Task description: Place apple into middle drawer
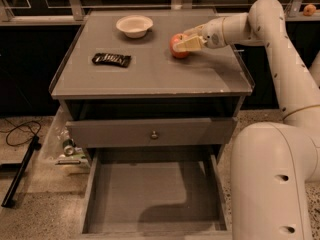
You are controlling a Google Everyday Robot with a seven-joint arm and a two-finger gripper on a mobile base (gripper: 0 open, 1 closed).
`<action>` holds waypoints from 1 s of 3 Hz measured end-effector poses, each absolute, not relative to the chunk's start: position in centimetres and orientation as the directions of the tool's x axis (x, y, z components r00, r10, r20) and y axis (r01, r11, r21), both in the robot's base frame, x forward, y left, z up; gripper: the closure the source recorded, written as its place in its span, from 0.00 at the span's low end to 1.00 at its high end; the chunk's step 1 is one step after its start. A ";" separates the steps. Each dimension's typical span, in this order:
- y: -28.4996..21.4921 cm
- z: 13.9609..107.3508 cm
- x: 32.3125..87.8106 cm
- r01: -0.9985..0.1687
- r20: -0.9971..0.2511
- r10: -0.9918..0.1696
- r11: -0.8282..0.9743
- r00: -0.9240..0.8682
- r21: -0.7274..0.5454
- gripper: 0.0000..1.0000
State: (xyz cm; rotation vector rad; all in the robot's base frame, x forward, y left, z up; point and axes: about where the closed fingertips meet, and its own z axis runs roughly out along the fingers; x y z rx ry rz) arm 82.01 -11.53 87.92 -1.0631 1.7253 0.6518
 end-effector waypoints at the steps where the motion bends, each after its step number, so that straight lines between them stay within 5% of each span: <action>1: -11.5 87.9 82.0 -0.879 -0.921 -0.359 0.475 -0.148 -0.044 0.66; 2: -11.5 87.9 82.0 -0.879 -0.921 -0.359 0.475 -0.148 -0.044 0.89; 3: -11.5 87.9 82.0 -0.879 -0.921 -0.359 0.475 -0.148 -0.044 1.00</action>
Offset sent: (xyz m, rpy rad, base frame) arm 0.0000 0.0000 0.0000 0.0000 0.0000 0.0000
